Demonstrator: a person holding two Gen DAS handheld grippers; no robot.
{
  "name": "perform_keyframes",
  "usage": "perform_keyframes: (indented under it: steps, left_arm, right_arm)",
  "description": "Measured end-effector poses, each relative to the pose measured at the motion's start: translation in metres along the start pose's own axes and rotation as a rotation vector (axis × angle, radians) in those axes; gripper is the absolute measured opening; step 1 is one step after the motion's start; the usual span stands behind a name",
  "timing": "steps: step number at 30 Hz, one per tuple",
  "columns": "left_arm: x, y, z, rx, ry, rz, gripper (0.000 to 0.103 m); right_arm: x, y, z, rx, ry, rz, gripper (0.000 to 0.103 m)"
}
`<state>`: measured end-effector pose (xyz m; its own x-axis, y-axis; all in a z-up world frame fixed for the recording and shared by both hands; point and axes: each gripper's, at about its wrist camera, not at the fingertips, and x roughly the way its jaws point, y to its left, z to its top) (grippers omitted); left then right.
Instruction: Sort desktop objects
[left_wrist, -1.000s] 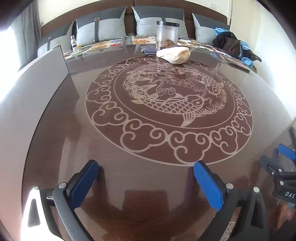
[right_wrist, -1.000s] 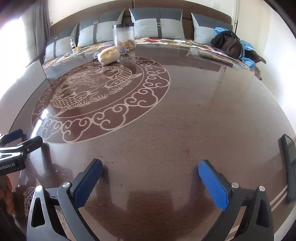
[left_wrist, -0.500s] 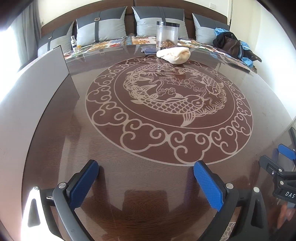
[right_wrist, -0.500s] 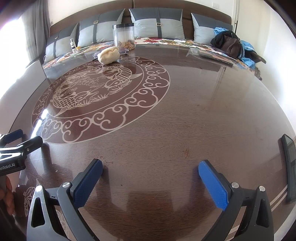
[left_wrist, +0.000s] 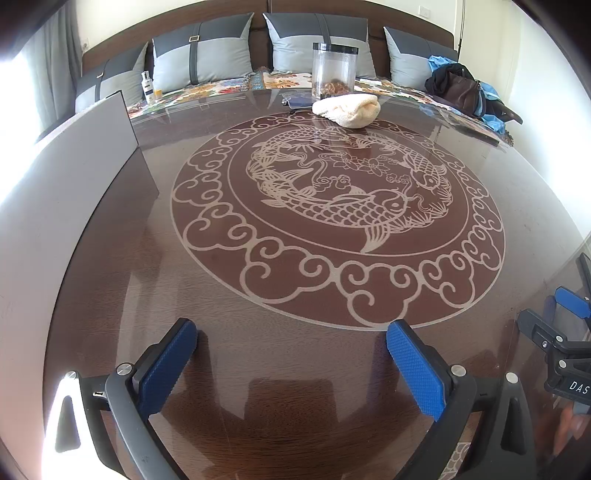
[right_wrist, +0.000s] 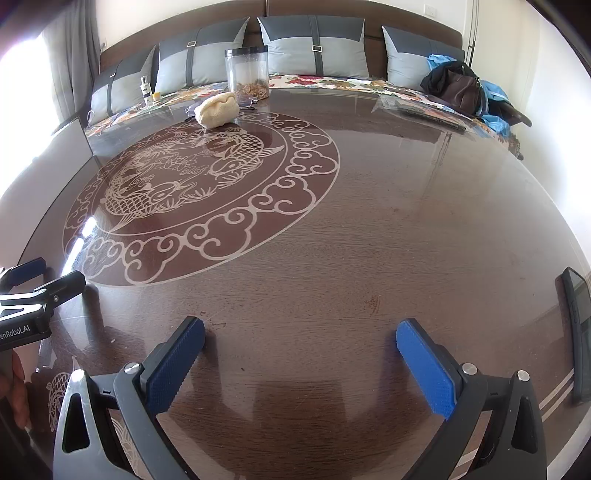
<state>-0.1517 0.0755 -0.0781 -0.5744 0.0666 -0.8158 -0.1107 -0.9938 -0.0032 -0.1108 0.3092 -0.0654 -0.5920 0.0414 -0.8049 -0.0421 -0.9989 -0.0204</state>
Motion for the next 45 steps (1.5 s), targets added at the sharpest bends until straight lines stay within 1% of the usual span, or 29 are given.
perform_keyframes:
  steps: [42,45]
  left_arm:
    - [-0.0010,0.0001,-0.0007,0.001,0.001,-0.003,0.103]
    - [-0.0001,0.0003,0.0020,0.023,0.020,-0.011,0.103]
  right_arm:
    - [0.0007,0.0006,0.0012,-0.002,-0.001,0.002,0.103]
    - [0.0008,0.0003,0.0012,-0.002,-0.001,0.002,0.103]
